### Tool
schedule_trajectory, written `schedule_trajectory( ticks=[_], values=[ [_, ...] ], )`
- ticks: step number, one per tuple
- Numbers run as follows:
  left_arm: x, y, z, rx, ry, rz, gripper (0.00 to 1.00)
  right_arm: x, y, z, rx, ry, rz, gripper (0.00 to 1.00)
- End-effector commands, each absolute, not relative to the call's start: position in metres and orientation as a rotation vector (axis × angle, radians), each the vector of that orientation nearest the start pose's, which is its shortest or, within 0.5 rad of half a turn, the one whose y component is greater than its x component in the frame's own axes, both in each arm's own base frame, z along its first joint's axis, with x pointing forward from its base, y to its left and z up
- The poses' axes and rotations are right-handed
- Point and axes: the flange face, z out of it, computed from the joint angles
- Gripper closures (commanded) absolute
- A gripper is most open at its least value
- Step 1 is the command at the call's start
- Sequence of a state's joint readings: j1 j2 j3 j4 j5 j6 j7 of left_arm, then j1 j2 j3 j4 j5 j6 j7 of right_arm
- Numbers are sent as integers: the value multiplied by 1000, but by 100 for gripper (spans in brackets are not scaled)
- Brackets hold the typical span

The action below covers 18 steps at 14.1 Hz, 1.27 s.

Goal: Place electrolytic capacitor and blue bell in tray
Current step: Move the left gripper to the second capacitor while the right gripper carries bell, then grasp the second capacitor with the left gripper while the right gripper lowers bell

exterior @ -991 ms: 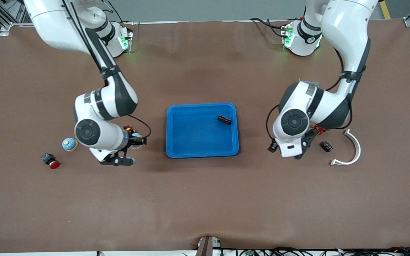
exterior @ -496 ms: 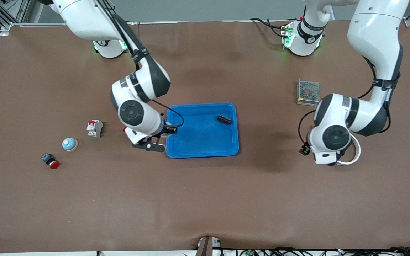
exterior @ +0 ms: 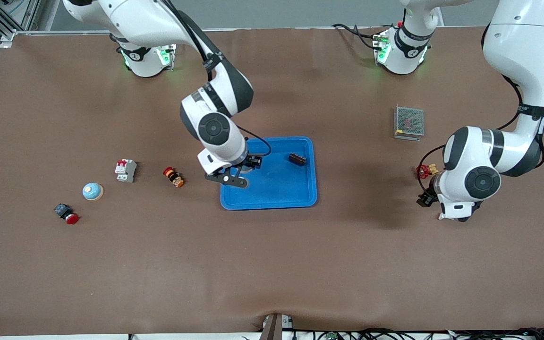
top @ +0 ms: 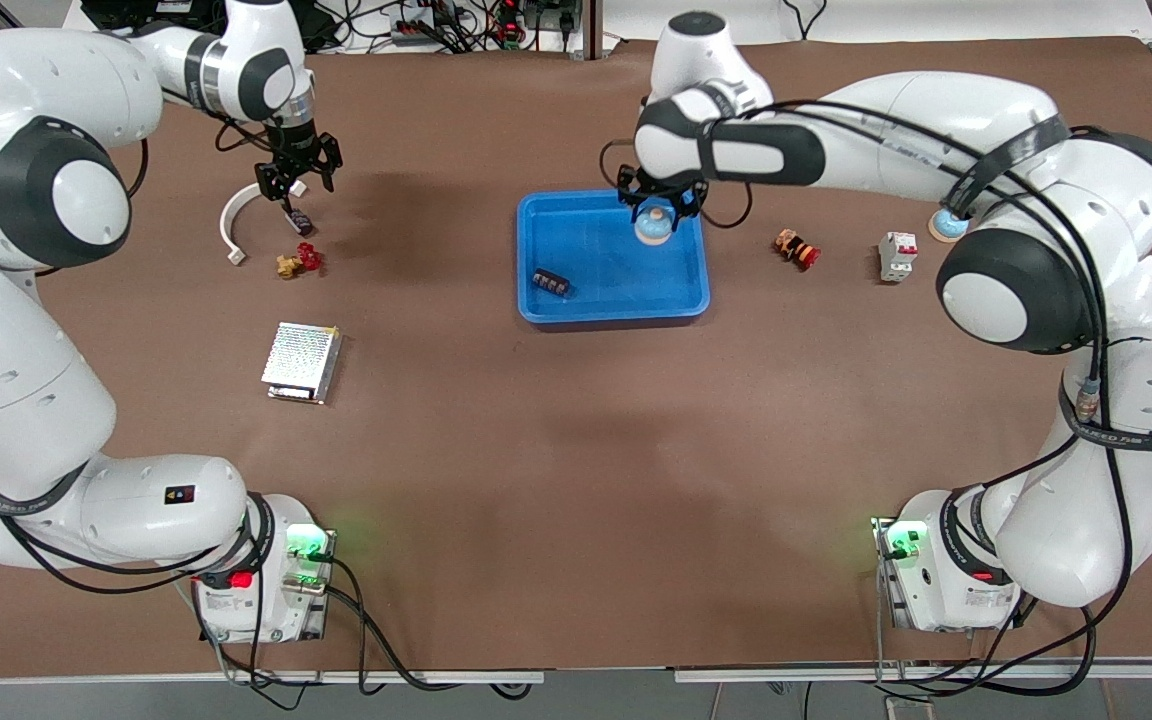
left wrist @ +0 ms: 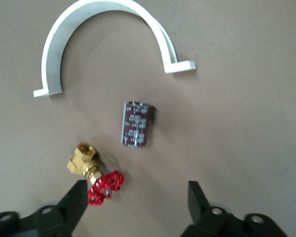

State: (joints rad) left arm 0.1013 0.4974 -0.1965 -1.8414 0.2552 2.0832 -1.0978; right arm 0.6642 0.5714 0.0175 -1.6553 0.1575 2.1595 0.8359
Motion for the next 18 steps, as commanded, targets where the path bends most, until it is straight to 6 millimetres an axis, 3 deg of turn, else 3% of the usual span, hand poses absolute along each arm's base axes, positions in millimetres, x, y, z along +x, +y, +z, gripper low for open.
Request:
schedule_trajectory(
  ticks=[1, 6, 13, 15, 18],
  values=[
    [602, -23, 244, -2680, -1215, 142, 21, 503, 441, 243, -3050, 407, 210, 69],
    [602, 16, 222, -2759, -1197, 89, 25, 496, 434, 221, -3065, 397, 208, 70],
    [602, 19, 199, -2786, -1214, 72, 29, 483, 436, 200, -3069, 373, 182, 69],
    [602, 18, 195, -2789, -1212, 76, 34, 482, 438, 197, -3068, 369, 178, 70],
    [602, 18, 188, -2801, -1198, 80, 55, 480, 440, 191, -3070, 364, 177, 69]
  ],
)
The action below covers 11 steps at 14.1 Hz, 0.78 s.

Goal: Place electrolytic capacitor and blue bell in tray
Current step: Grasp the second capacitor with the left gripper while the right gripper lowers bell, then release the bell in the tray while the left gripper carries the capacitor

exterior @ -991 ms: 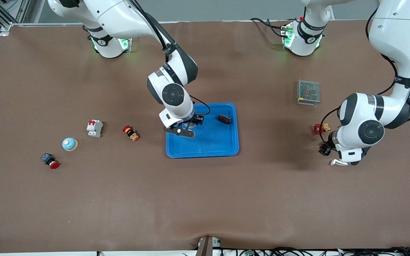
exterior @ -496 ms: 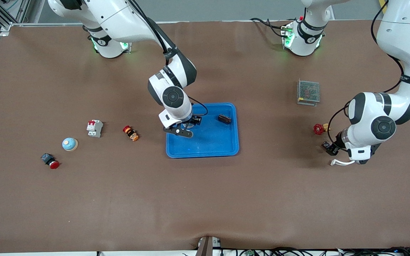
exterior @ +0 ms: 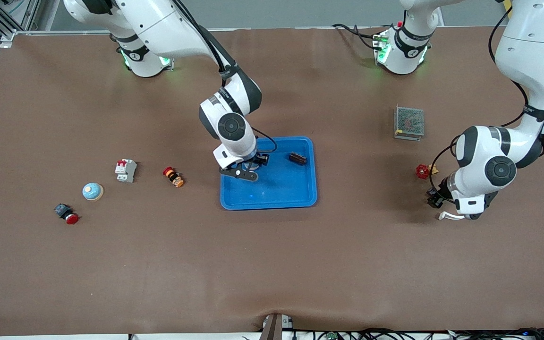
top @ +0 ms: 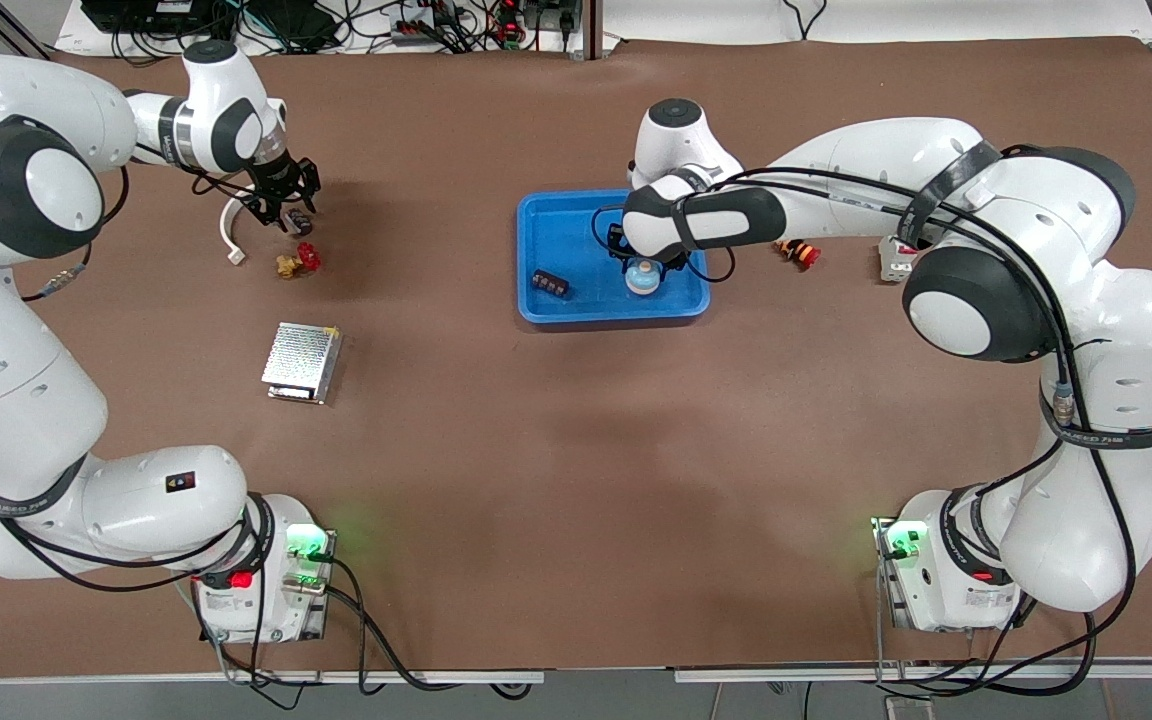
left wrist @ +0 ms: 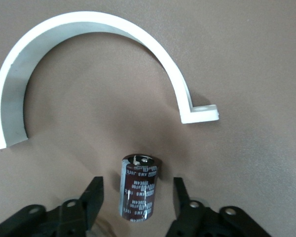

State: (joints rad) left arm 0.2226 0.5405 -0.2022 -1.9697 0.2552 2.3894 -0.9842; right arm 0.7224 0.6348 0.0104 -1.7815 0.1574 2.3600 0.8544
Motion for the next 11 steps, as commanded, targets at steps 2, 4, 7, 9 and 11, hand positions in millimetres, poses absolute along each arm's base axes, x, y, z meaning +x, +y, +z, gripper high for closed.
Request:
schedule_trajectory(
  ticks=[2, 4, 7, 9, 11],
  values=[
    [603, 17, 188, -2803, -1197, 76, 74, 480, 441, 191, -3066, 364, 169, 69],
    [604, 13, 191, -2806, -1191, 69, 93, 480, 441, 189, -3068, 365, 171, 69],
    [610, -4, 206, -2831, -1173, 42, 100, 480, 442, 186, -3062, 366, 159, 67],
    [615, -20, 221, -2851, -1170, 19, 100, 476, 447, 184, -3063, 360, 158, 63],
    [625, -39, 237, -2856, -1186, 14, 100, 476, 447, 184, -3063, 360, 158, 50]
  ],
)
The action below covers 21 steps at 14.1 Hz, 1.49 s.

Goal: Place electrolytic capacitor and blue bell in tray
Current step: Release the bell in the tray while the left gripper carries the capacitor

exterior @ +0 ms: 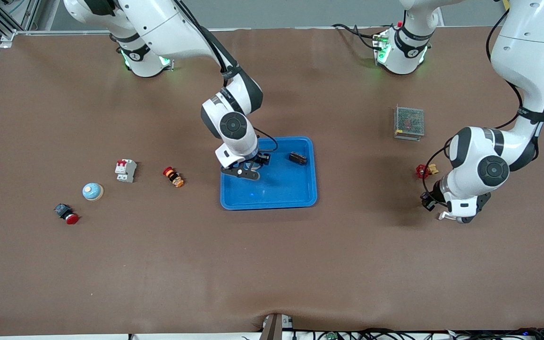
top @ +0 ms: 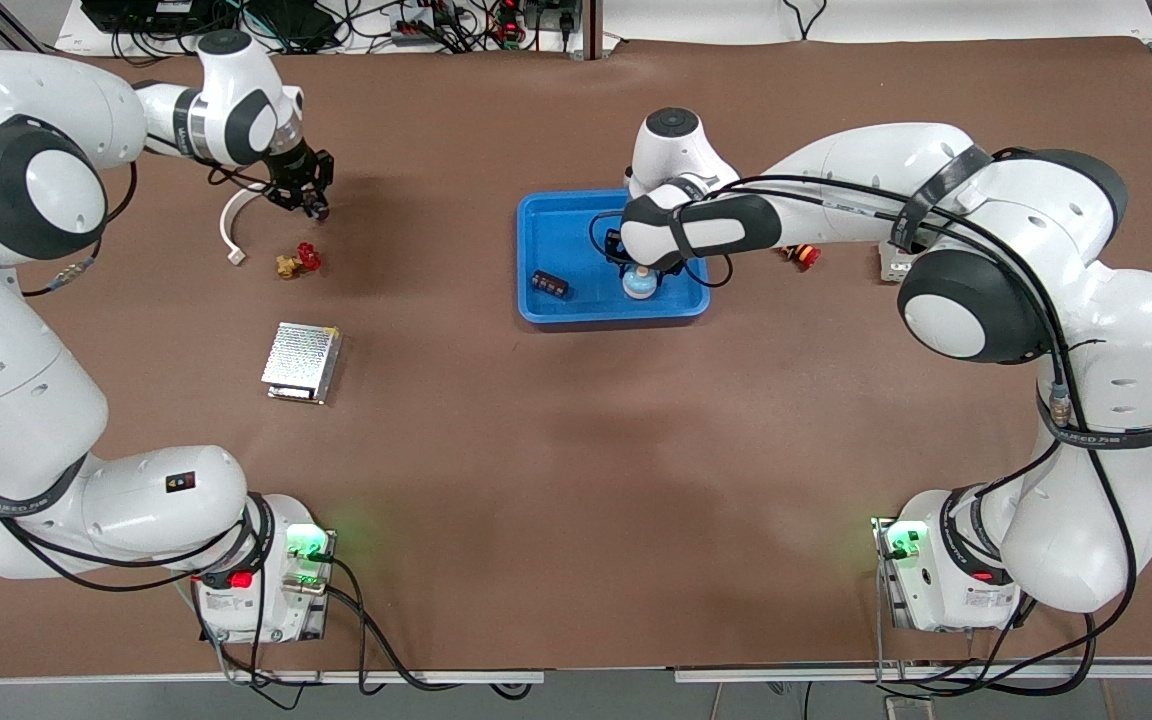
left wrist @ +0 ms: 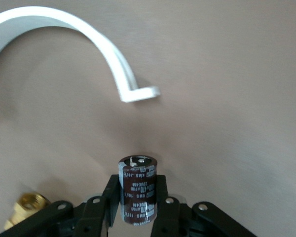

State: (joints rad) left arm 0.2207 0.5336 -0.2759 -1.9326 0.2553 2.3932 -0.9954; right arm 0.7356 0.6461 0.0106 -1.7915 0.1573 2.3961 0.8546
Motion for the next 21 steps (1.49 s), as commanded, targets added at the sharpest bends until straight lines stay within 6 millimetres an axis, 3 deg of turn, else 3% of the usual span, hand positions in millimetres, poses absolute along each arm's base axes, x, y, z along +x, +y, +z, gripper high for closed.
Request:
schedule_trajectory(
  ticks=[1, 2, 3, 7, 9, 13, 16, 21],
  values=[
    [631, -54, 246, -2855, -1214, 14, 100, 476, 447, 184, -3062, 360, 156, 37],
    [635, -72, 255, -2852, -1262, 20, 100, 476, 446, 184, -3062, 362, 153, 11],
    [638, -90, 262, -2853, -1308, 25, 100, 476, 446, 184, -3063, 362, 155, 0],
    [630, -177, 271, -2826, -1427, 17, 100, 478, 447, 191, -3064, 350, 157, 0],
    [620, -220, 275, -2801, -1492, 12, 100, 480, 447, 208, -3062, 337, 161, 0],
    [607, -299, 279, -2776, -1603, 12, 100, 496, 441, 271, -3086, 308, 238, 0],
    [598, -355, 280, -2765, -1682, 25, 100, 517, 420, 321, -3097, 270, 300, 0],
    [575, -418, 257, -2704, -1782, 72, 100, 564, 355, 395, -3137, 71, 310, 0]
  ],
)
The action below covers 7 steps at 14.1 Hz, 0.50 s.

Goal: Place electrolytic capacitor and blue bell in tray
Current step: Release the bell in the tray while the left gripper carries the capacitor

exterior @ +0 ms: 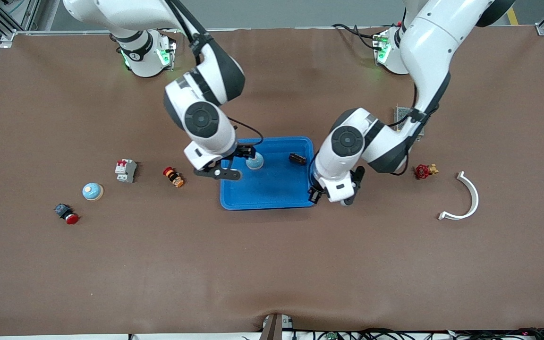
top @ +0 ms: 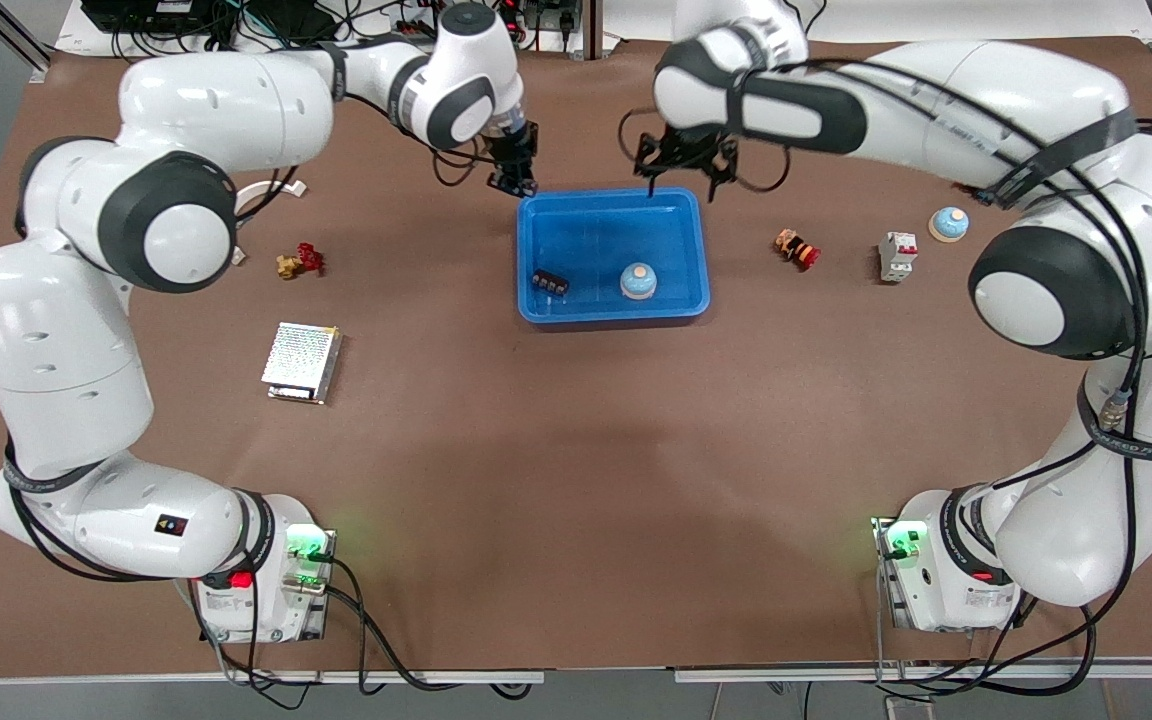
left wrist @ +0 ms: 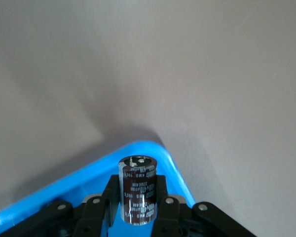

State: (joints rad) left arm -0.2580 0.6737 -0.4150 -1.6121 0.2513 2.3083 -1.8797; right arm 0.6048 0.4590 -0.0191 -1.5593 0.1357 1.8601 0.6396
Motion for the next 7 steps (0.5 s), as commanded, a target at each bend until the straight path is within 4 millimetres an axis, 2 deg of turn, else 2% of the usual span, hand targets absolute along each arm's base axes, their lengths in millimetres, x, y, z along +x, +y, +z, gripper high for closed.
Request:
schedule_trajectory(
  ticks=[1, 4, 7],
  values=[
    [570, -425, 246, -2689, -1789, 84, 100, 574, 340, 409, -3154, 21, 305, 0],
    [558, -437, 225, -2659, -1799, 113, 100, 609, 286, 443, -3188, -173, 244, 0],
    [551, -444, 204, -2661, -1785, 130, 100, 640, 218, 455, -3175, -395, 209, 0]
  ],
)
